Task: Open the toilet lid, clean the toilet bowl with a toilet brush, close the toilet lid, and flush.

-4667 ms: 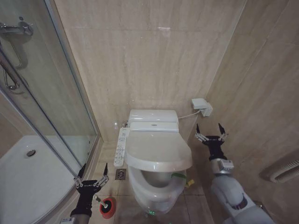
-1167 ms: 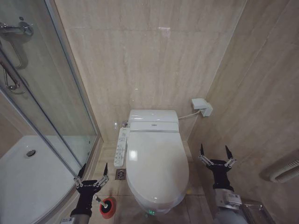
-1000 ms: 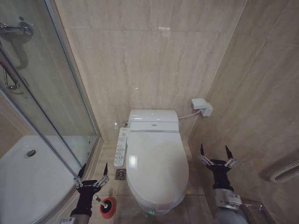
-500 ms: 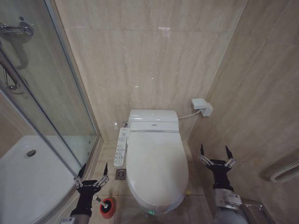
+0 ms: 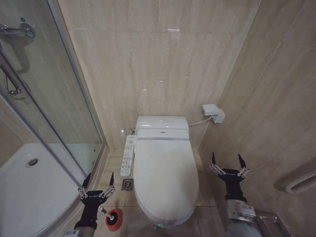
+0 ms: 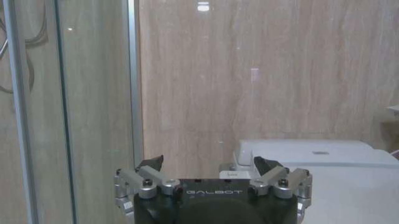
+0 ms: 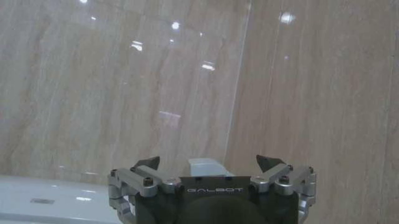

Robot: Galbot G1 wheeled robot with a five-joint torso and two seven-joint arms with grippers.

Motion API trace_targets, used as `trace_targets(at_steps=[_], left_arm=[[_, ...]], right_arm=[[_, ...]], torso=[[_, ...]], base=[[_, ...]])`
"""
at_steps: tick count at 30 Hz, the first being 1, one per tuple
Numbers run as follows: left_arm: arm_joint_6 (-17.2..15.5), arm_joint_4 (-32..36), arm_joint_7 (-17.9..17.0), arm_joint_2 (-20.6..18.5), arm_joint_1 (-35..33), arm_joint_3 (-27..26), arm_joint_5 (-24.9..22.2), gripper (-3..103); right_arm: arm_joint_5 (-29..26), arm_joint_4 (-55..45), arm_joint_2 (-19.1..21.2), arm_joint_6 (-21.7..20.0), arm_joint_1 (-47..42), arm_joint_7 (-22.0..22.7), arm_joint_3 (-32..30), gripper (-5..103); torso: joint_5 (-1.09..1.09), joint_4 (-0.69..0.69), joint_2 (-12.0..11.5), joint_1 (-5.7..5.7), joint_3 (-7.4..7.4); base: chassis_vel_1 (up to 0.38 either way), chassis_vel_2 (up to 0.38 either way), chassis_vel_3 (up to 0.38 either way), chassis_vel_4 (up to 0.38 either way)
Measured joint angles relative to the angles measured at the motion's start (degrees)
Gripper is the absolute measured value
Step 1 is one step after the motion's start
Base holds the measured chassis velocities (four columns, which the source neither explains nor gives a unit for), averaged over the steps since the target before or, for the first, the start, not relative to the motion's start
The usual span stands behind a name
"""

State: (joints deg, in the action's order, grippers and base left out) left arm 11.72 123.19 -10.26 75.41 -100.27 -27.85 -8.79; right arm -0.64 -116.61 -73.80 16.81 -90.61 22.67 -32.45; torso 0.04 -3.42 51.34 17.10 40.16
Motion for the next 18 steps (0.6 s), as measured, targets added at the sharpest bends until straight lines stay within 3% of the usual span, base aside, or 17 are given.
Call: trace_targets(at_steps=[18], left_arm=[[0.0,0.0,0.0,0.0,0.0,0.0,0.0,94]], right_arm=[[0.0,0.01,0.0,0.0,0.0,0.0,0.0,100]], torso=[[0.0,0.0,0.0,0.0,0.0]], base=[[0.0,0.0,0.0,0.0]])
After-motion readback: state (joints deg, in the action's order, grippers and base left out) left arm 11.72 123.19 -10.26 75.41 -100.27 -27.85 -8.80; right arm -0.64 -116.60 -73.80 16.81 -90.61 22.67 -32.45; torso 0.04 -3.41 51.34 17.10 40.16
